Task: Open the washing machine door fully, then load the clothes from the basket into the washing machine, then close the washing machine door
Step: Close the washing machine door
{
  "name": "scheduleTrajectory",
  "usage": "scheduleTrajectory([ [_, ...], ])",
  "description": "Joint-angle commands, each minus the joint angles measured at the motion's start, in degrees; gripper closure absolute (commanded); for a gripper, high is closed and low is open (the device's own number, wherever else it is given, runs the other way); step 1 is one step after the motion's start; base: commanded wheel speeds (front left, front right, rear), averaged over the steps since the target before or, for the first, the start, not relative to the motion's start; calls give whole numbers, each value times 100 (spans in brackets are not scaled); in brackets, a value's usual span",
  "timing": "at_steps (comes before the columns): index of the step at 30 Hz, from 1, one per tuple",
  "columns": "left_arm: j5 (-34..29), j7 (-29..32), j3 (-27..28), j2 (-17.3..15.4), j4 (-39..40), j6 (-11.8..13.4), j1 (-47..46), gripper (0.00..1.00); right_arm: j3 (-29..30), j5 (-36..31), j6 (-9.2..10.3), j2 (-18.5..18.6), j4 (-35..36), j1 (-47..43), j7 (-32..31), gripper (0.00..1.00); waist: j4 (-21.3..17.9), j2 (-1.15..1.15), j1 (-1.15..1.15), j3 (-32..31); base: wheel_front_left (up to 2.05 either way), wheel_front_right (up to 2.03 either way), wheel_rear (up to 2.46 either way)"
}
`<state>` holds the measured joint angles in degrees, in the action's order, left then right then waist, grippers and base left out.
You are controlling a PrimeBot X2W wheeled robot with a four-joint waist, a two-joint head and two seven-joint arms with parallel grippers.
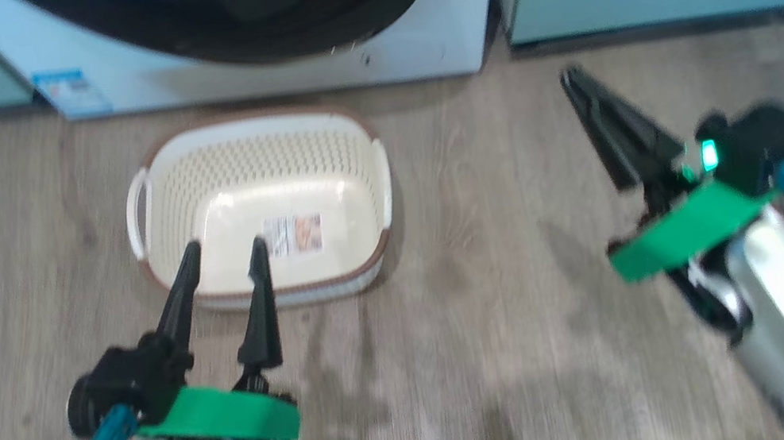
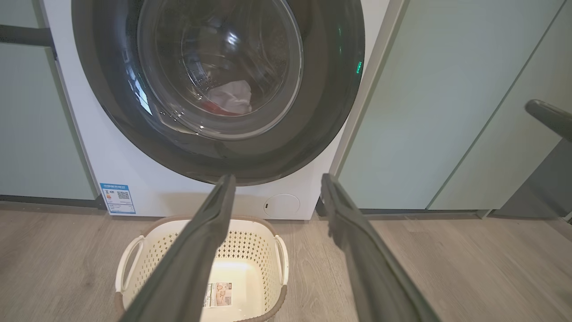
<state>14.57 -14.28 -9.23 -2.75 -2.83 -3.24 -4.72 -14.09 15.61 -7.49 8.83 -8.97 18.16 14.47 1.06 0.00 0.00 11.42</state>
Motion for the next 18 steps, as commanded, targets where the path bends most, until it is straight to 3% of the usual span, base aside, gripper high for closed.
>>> scheduleTrajectory([
  [1, 17, -72, 102, -13, 235, 61, -287, 0, -205, -37, 0, 121, 128, 347, 52, 100, 348, 0, 0, 475, 0, 0, 0],
  [11, 309, -72, -344, -13, 340, 250, -859, 0, -1373, 112, 0, 1255, -631, 2668, 52, 100, 1071, 0, 0, 1413, 0, 0, 0],
  [18, 698, -72, -416, -13, 436, 355, -1004, 0, -1607, 195, 0, 1623, -1515, 3846, 52, 100, 1443, 0, 0, 1704, 0, 0, 0],
])
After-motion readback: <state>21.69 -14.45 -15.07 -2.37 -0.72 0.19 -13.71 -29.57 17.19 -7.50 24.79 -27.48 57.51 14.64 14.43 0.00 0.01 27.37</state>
